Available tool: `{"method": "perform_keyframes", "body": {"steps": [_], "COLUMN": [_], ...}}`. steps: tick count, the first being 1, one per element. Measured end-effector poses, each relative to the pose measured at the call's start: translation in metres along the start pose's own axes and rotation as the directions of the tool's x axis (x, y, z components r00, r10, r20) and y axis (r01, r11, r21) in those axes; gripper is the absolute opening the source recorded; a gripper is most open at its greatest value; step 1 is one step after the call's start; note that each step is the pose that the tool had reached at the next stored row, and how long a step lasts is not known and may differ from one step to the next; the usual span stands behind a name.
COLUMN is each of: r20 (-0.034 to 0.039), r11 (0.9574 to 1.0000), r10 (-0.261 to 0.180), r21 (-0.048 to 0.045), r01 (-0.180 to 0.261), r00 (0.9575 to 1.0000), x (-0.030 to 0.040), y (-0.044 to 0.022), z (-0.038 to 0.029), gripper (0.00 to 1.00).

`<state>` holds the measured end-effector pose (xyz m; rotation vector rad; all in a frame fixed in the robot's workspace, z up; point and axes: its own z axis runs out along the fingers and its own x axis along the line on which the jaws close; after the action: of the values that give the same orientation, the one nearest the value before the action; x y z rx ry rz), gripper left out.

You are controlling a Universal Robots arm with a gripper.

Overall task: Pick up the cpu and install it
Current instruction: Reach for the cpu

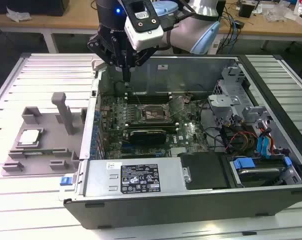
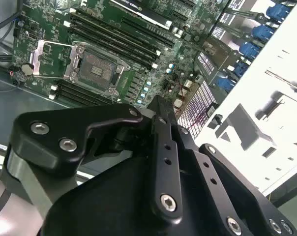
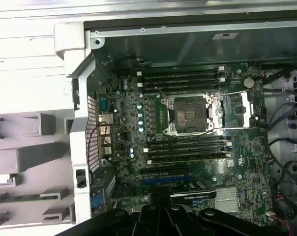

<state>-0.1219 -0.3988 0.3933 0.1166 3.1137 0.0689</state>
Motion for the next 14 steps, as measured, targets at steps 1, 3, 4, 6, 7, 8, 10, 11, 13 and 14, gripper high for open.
{"method": "perform_keyframes", "body": {"steps": [1,3,4,6,7,8,10,11,13,14], "r20": [0.0000,0.0000,0.0000,0.0000,0.0000,0.0000,0.0000,0.0000,0.0000,0.0001], "r11": [1.0000,1.0000,1.0000,1.0000,1.0000,1.0000,1.0000,1.0000,1.0000,1.0000], "r10": [0.000,0.000,0.000,0.000,0.000,0.000,0.000,0.000,0.000,0.000], "r21": [0.0000,0.0000,0.0000,0.0001,0.0000,0.0000,-0.0001,0.0001,0.0000,0.0000], "r01": [0.000,0.000,0.000,0.000,0.000,0.000,0.000,0.000,0.000,0.000], "r00": [1.0000,1.0000,1.0000,1.0000,1.0000,1.0000,1.0000,1.0000,1.0000,1.0000], "x": [0.0000,0.0000,0.0000,0.0000,0.0000,0.0000,0.0019,0.0032,0.0041,0.0050], "y": [0.0000,0.0000,0.0000,0.0000,0.0000,0.0000,-0.0001,-0.0002,-0.0003,-0.0004], "z": [0.0000,0.0000,0.0000,0.0000,0.0000,0.0000,0.0000,-0.0001,-0.0001,-0.0001], "gripper": [0.11,0.11,0.11,0.11,0.11,0.11,0.11,0.11,0.11,0.11]}}
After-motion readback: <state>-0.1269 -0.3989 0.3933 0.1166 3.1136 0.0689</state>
